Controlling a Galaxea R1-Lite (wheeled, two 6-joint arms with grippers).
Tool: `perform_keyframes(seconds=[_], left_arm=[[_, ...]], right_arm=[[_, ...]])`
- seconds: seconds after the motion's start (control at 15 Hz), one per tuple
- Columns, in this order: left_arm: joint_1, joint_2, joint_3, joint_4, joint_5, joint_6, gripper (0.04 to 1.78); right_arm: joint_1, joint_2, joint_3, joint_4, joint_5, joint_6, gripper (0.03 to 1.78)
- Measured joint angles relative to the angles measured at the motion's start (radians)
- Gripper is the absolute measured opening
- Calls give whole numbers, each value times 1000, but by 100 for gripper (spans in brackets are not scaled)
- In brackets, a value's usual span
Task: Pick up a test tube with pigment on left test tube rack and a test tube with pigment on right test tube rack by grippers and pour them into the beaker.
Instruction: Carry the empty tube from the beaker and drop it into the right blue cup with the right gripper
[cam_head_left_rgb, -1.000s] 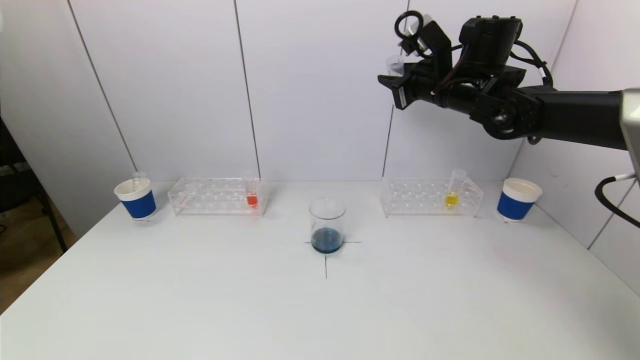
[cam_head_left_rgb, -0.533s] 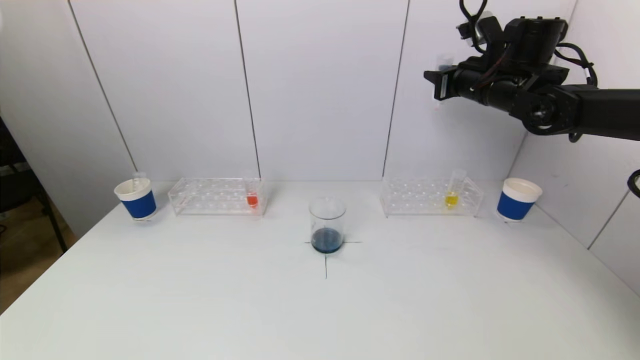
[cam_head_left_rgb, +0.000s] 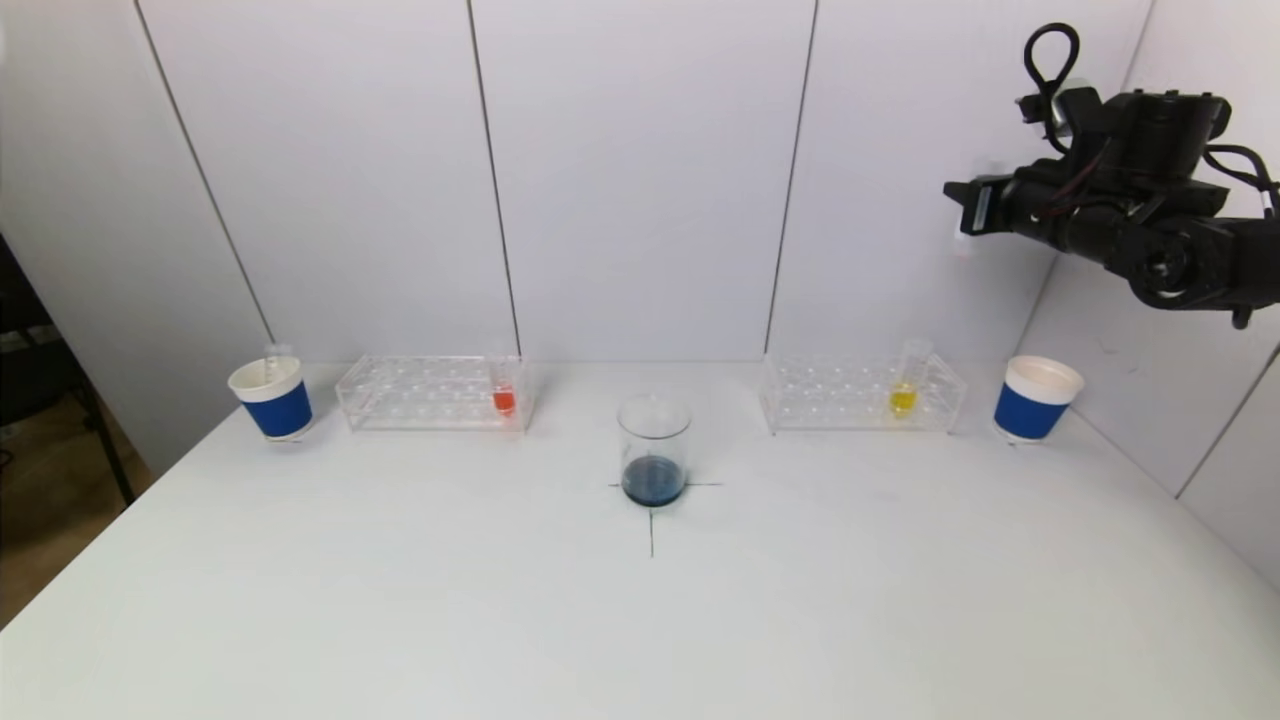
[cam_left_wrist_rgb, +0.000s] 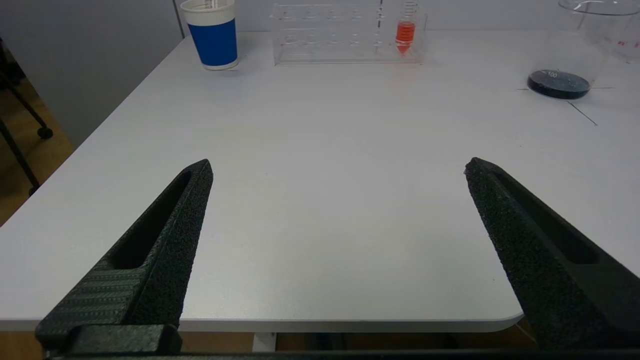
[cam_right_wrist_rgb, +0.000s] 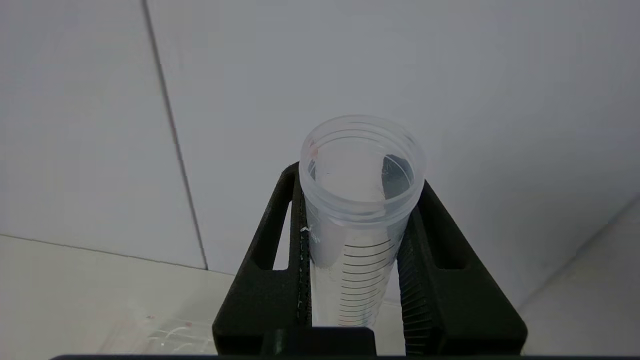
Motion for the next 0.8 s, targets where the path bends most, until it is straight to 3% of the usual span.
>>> perform_keyframes(seconds=[0.2, 0.4, 0.8], left_arm=[[0, 0, 0, 0, 0, 0, 176], [1, 0, 0, 0, 0, 0, 176], [0, 0, 0, 0, 0, 0, 176]], right_arm=[[-70, -3, 96, -84, 4, 28, 55], [-130, -2, 156, -104, 8, 40, 55], [-191, 23, 221, -164, 37, 52, 55]])
